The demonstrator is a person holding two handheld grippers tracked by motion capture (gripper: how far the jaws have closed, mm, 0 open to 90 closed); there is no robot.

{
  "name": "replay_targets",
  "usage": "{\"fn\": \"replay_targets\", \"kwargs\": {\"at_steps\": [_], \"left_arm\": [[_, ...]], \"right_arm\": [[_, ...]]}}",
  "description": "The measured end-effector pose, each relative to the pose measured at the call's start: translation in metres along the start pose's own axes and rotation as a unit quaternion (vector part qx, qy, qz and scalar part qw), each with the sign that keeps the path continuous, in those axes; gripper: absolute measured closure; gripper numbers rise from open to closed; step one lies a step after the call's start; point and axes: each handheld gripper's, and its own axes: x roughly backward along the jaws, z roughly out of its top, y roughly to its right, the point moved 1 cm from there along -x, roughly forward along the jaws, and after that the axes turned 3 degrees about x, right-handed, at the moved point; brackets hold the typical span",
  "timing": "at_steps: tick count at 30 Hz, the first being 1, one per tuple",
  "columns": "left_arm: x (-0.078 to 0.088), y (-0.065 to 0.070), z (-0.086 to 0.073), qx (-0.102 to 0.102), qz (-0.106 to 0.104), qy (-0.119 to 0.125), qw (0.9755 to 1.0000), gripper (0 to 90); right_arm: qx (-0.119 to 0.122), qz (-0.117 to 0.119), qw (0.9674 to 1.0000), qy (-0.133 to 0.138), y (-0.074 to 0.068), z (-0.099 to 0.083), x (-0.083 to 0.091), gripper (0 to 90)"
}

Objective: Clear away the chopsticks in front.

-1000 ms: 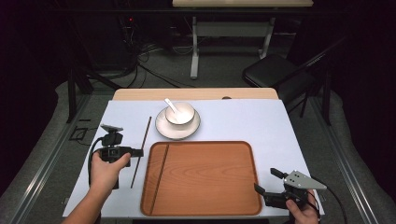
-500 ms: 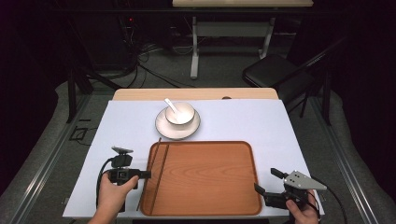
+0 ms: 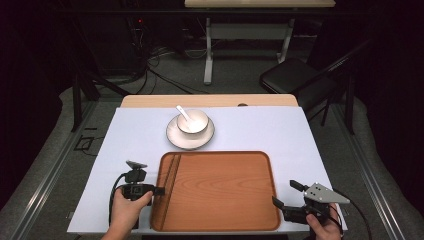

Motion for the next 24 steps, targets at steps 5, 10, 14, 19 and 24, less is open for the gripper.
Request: {"fn": "replay_targets", "kwargs": {"at_steps": [5, 10, 14, 19, 24], "left_arm": [[-0.004, 0.0, 0.002, 0.002, 0.002, -0.002, 1.0, 85.7], [-0.007, -0.001, 0.004, 0.004, 0.006, -0.005, 1.0, 85.6], [-0.008, -0.003, 0.005, 0.008, 0.006, -0.006, 0.9999, 85.6], [-0.009, -0.003, 0.005, 0.01, 0.007, -0.004, 0.9999, 85.3], [-0.012, -0.002, 0.006, 0.01, 0.006, -0.004, 0.9999, 85.2]], "right_arm": [[0.001, 0.0, 1.0, 0.0, 0.0, 0.0, 0.0, 14.9], [0.001, 0.0, 1.0, 0.001, 0.0, 0.0, 0.0, 14.9], [0.0, 0.0, 1.0, 0.0, 0.0, 0.0, 0.0, 14.9], [0.001, 0.0, 1.0, 0.0, 0.0, 0.0, 0.0, 14.9], [0.001, 0.0, 1.0, 0.0, 0.0, 0.0, 0.0, 14.9]]}}
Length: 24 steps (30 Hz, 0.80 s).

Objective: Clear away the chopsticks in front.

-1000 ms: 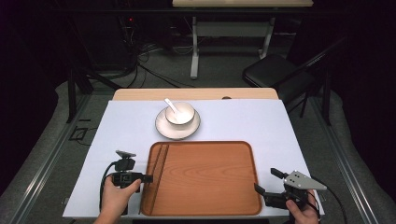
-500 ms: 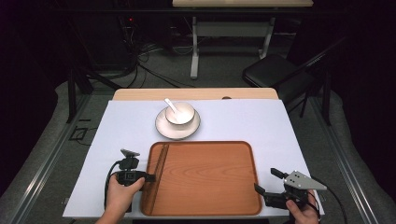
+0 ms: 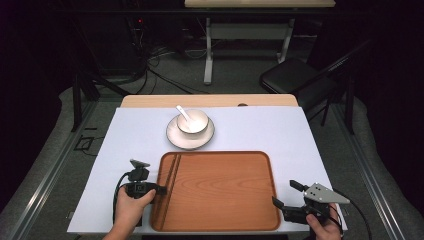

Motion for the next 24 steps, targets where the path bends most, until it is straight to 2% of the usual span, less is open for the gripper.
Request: {"fn": "replay_targets", "kwargs": {"at_steps": [16, 20, 21, 24], "left_arm": [[0.002, 0.002, 0.0, -0.004, 0.001, 0.005, 1.0, 83.4], [0.008, 0.004, 0.0, -0.016, 0.005, 0.016, 0.9997, 80.6], [0.01, 0.004, 0.0, -0.02, 0.004, 0.018, 0.9996, 75.6], [0.016, 0.003, 0.0, -0.031, 0.01, 0.036, 0.9988, 71.7]], "right_arm": [[0.0, 0.0, 1.0, 0.0, 0.0, 0.0, 0.0, 14.9], [-0.001, 0.0, 1.0, 0.0, 0.0, 0.0, 0.0, 14.8], [-0.001, 0.0, 1.0, 0.0, 0.0, 0.0, 0.0, 14.9], [-0.002, 0.0, 1.0, -0.001, 0.0, 0.0, 0.0, 14.9]]}}
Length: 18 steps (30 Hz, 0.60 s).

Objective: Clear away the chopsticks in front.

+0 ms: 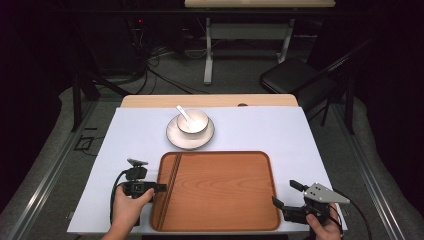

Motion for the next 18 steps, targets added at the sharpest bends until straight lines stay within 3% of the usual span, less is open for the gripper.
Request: {"fn": "replay_targets", "kwargs": {"at_steps": [6, 9, 12, 16, 17, 18], "left_arm": [[0.01, -0.008, 0.0, -0.007, 0.001, 0.035, 0.9994, 59.9], [0.014, -0.014, -0.003, -0.018, 0.007, 0.061, 0.9979, 56.9], [0.016, -0.021, -0.005, -0.014, 0.007, 0.079, 0.9967, 54.3], [0.02, -0.031, -0.008, -0.02, 0.017, 0.112, 0.9933, 48.5], [0.022, -0.036, -0.01, -0.024, 0.016, 0.131, 0.991, 47.1], [0.022, -0.036, -0.01, -0.024, 0.016, 0.131, 0.991, 46.2]], "right_arm": [[0.0, 0.0, 1.0, 0.0, 0.0, 0.0, 0.0, 14.8], [0.0, -0.001, 1.0, 0.0, 0.0, 0.0, 0.0, 14.9], [-0.001, -0.001, 1.0, 0.0, 0.0, 0.0, 0.0, 14.9], [-0.002, -0.001, 1.0, 0.0, 0.0, 0.0, 0.0, 14.9], [-0.002, -0.001, 1.0, 0.0, 0.0, 0.0, 0.0, 14.9], [-0.002, -0.001, 1.0, 0.0, 0.0, 0.0, 0.0, 14.9]]}}
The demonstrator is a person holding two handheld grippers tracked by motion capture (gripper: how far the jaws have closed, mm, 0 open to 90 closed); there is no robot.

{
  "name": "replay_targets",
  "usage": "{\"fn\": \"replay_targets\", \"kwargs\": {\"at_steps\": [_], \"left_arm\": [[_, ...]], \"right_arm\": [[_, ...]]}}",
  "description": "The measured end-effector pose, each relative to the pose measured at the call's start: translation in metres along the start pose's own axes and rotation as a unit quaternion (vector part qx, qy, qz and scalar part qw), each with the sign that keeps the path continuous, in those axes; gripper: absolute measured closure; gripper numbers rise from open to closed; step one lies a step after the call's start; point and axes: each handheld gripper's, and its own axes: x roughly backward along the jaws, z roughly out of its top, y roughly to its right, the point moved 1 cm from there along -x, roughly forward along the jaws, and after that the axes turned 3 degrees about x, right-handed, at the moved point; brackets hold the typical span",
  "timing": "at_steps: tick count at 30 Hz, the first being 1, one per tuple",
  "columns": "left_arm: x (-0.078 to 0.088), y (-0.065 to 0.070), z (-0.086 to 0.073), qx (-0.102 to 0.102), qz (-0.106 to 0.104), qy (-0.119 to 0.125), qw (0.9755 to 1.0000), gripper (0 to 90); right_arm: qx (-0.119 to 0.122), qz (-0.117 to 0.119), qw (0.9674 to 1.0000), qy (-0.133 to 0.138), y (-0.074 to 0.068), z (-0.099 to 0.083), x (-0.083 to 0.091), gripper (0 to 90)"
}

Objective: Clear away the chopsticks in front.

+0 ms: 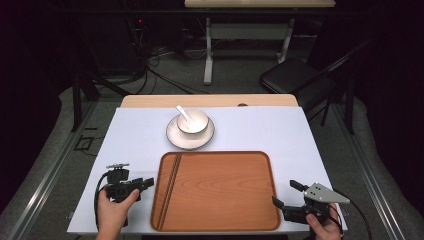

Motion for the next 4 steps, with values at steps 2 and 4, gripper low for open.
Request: {"fn": "replay_targets", "kwargs": {"at_steps": [2, 4], "left_arm": [[0.0013, -0.0047, -0.0015, 0.003, -0.005, 0.019, 0.9998, 45.7], [0.0007, -0.0092, -0.003, 0.004, -0.01, 0.035, 0.9993, 43.1]], "right_arm": [[0.0, 0.0, 1.0, 0.0, -0.0001, 0.0, 0.0001, 14.8], [0.0, -0.001, 1.0, 0.001, -0.0001, -0.0001, 0.0001, 14.9]]}}
